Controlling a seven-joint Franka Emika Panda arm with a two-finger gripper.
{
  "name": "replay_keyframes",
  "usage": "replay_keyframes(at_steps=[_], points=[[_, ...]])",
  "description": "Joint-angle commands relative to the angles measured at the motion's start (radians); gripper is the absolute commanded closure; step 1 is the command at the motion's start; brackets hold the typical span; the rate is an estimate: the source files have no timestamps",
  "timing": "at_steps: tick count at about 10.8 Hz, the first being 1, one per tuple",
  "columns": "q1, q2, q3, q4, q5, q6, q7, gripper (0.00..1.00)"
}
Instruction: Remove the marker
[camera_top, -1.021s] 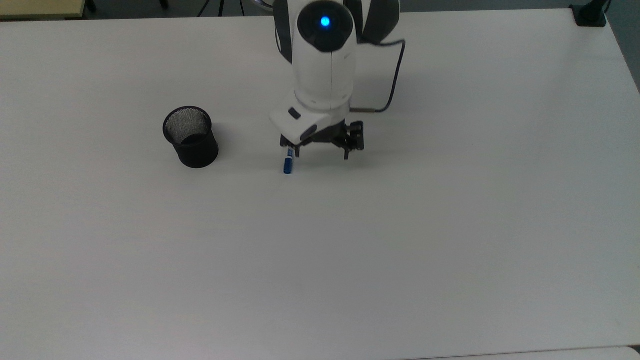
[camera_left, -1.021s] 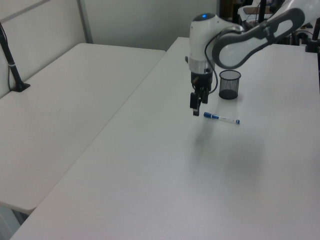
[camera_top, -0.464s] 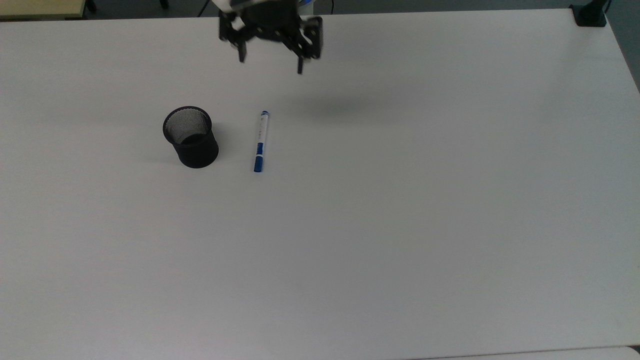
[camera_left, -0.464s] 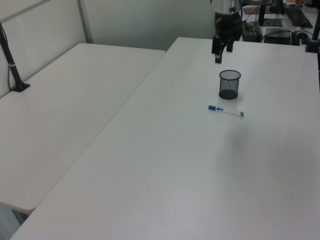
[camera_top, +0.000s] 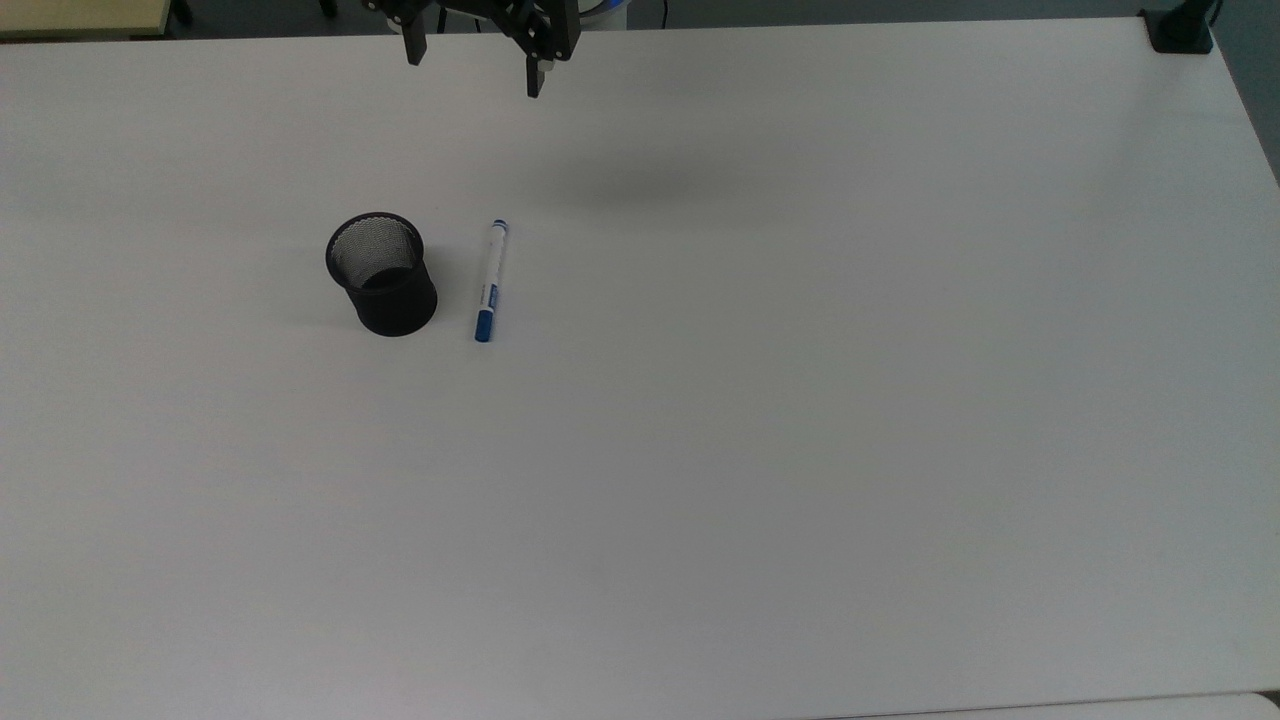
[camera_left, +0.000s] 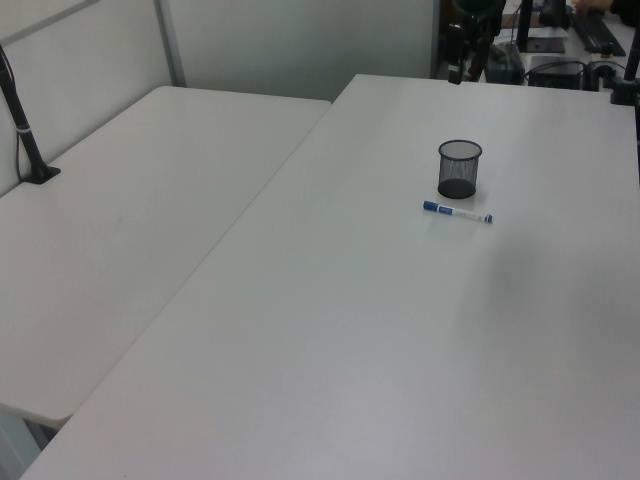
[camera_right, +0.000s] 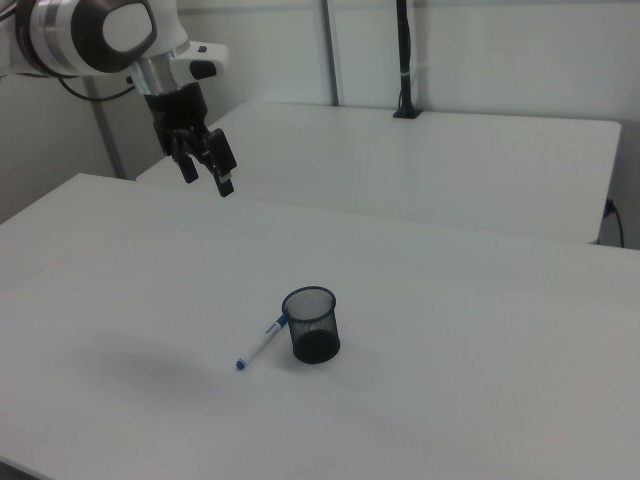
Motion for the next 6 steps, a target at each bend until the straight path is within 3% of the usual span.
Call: replay_keyframes(at_steps=[1, 6], points=[[0.029, -0.017, -0.041, -0.03, 0.016, 0.021, -0.081, 0.0], [0.027, -0.014, -0.044, -0.027, 0.019, 0.019, -0.174, 0.0]])
